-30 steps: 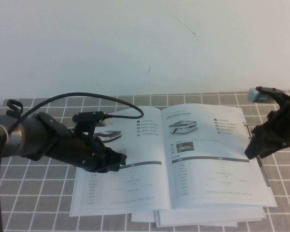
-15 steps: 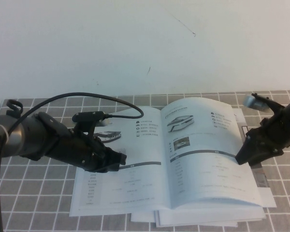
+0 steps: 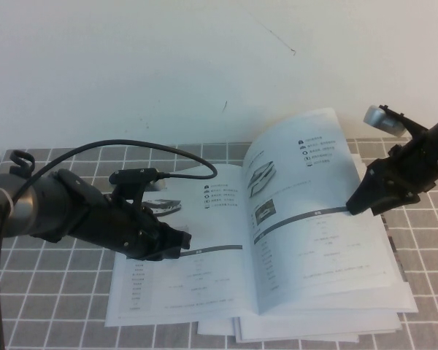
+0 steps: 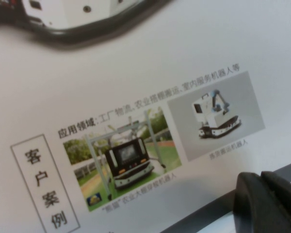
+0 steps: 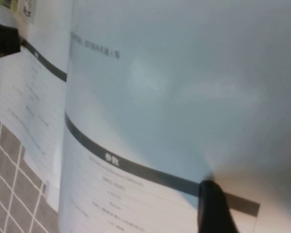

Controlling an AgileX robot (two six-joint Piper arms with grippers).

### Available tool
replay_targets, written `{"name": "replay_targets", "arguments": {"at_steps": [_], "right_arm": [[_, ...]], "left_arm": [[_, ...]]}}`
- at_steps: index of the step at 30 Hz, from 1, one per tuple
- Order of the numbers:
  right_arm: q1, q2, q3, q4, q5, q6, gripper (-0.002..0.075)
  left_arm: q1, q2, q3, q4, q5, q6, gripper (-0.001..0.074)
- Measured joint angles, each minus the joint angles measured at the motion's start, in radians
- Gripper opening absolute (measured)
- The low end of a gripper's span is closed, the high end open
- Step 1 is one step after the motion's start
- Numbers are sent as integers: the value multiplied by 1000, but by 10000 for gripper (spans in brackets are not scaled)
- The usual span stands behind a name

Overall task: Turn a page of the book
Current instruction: Open the closed book

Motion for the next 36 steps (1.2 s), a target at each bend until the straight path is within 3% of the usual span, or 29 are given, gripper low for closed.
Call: {"name": "replay_targets", "arguments": {"at_steps": [36], "right_arm": [[16,-103,-56,-63,23,107,332]], "left_arm": [[0,0,0,0,2,0,-4]]}}
